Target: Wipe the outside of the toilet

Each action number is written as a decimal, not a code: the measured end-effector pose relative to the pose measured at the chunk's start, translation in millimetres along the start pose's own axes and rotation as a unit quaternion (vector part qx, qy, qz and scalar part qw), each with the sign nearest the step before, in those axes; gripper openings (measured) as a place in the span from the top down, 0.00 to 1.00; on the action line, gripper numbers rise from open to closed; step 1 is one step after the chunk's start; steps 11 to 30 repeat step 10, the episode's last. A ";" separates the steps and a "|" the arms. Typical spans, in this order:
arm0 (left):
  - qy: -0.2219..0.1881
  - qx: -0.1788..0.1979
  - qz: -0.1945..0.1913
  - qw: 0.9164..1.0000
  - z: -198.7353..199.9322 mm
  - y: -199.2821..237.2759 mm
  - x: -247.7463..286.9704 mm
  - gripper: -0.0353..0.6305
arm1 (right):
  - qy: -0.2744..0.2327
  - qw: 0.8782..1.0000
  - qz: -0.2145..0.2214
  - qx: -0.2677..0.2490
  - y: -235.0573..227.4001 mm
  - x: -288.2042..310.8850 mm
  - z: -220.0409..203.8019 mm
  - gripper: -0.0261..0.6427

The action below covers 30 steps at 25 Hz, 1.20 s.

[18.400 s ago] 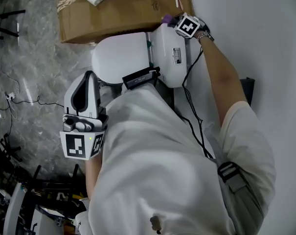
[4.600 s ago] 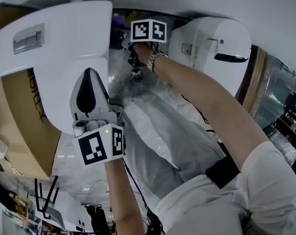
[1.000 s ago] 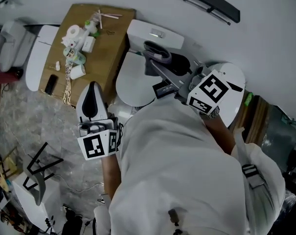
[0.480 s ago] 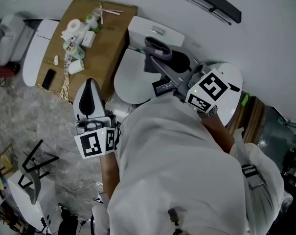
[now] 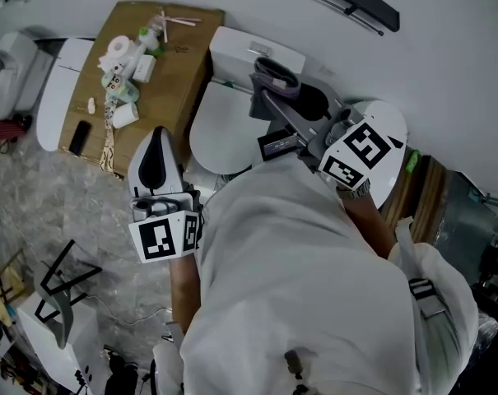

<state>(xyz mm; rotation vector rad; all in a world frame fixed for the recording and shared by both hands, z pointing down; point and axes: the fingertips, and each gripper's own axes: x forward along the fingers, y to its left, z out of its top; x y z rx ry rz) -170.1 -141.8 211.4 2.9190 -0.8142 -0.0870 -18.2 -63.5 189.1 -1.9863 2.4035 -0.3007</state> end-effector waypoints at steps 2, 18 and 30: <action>0.000 0.001 -0.005 1.000 -0.6 -3.0 0.1 0.94 | -0.001 1.000 -0.005 0.001 -0.4 -4.3 -1.0 0.81; 0.002 0.002 -0.015 1.000 -3.2 -13.8 3.0 0.94 | 0.000 1.000 -0.015 0.004 -3.3 -16.3 -2.6 0.81; 0.002 0.002 -0.015 1.000 -3.2 -13.8 3.0 0.94 | 0.000 1.000 -0.015 0.004 -3.3 -16.3 -2.6 0.81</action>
